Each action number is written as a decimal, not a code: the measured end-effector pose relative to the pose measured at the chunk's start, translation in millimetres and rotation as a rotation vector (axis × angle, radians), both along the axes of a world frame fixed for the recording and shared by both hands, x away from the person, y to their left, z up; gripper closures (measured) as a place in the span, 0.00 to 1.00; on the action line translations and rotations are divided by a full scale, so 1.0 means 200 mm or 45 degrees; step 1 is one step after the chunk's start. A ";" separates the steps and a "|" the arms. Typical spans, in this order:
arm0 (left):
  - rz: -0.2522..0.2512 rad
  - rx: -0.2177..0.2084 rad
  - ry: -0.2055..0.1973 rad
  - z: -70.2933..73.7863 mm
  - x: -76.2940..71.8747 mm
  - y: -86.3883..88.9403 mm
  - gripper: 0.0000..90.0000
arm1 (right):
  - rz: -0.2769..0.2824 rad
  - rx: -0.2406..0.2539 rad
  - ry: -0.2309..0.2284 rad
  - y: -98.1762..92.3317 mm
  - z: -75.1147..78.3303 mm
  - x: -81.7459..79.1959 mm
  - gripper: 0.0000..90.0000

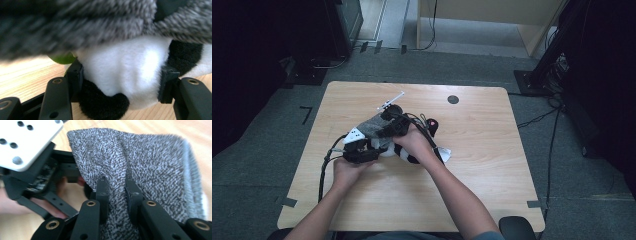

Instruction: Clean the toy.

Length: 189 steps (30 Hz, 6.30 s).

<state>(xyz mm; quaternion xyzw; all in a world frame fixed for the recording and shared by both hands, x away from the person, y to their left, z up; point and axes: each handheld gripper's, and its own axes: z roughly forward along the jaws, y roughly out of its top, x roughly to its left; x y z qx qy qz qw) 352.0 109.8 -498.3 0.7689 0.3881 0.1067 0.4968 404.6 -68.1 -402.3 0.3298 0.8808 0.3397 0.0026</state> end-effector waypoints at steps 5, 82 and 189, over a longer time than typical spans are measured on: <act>0.005 -0.006 0.005 0.00 0.00 0.00 0.44 | -0.012 -0.035 -0.109 -0.04 0.02 0.01 0.86; 0.000 0.032 0.040 0.02 0.01 0.01 0.42 | -0.301 0.046 -0.235 -0.47 0.19 0.05 0.86; 0.009 0.051 0.143 0.07 0.03 -0.01 0.40 | -0.304 0.256 -0.051 -0.97 -0.37 -0.27 0.85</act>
